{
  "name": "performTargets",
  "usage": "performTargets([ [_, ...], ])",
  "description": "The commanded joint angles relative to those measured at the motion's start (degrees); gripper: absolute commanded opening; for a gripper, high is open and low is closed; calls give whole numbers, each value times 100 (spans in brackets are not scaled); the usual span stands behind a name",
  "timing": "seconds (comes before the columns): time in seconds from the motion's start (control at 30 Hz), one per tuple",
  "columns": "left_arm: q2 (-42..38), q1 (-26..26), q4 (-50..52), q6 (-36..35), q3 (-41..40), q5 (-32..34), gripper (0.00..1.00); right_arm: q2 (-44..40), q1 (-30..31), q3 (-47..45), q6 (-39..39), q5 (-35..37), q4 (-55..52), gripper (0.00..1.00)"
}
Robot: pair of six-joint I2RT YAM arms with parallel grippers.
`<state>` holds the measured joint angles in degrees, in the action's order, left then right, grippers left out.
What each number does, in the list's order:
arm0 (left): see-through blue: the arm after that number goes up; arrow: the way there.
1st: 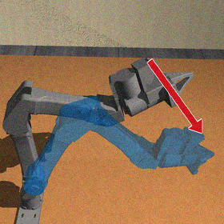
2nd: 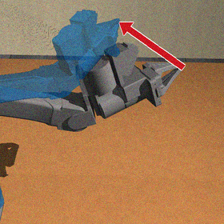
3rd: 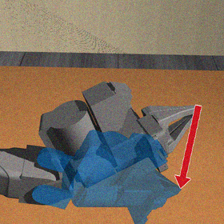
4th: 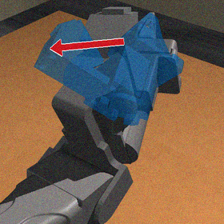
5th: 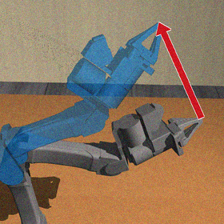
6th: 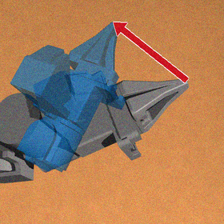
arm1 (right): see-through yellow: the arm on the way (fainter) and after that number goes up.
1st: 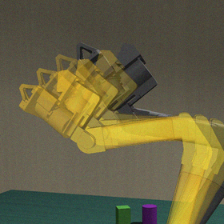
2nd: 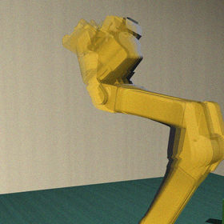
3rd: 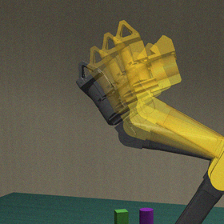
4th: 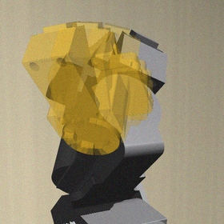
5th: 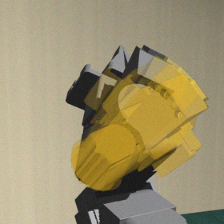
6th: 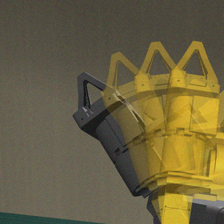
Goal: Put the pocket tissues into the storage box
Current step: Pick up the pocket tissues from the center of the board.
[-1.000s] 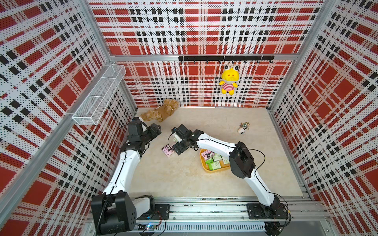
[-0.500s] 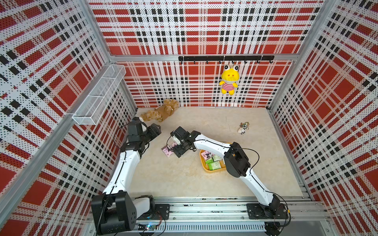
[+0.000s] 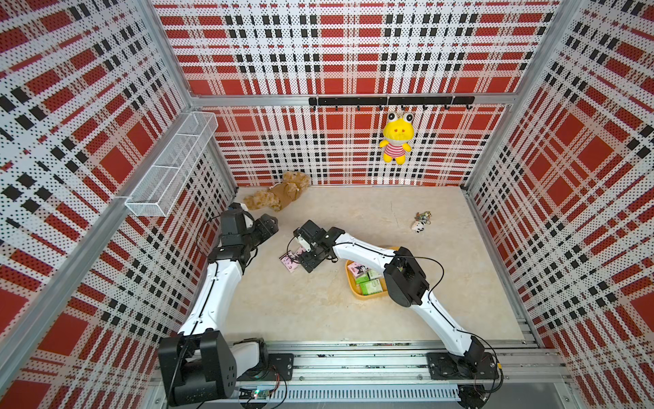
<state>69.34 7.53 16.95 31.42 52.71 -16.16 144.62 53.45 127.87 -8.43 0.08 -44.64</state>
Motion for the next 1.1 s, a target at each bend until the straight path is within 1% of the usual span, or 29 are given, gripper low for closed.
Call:
performTargets([
  [0.0,10,59,-69,-122,47,-62,80,146,16,150,-1,-22,0,85],
  [0.13,-16,63,-45,-149,11,-85,80,187,14,192,38,-8,0,83],
  [0.37,-71,124,-18,-197,-59,-98,80,303,16,369,52,-43,-27,75],
  [0.57,-59,143,-19,-193,-43,-115,80,303,16,379,86,-74,-35,72],
  [0.6,-61,141,-23,-206,-44,-117,80,311,14,379,95,-74,-49,70],
  [0.67,-54,141,-18,-215,-48,-116,80,306,15,371,113,-77,-62,64],
  [0.73,-70,146,-22,-215,-55,-115,80,296,14,353,104,-99,-62,61],
  [0.93,-95,159,-10,-215,-44,-150,80,134,3,148,58,-206,108,57],
  [1.07,-108,186,20,-232,-37,-150,80,-126,-7,-52,60,-274,288,55],
])
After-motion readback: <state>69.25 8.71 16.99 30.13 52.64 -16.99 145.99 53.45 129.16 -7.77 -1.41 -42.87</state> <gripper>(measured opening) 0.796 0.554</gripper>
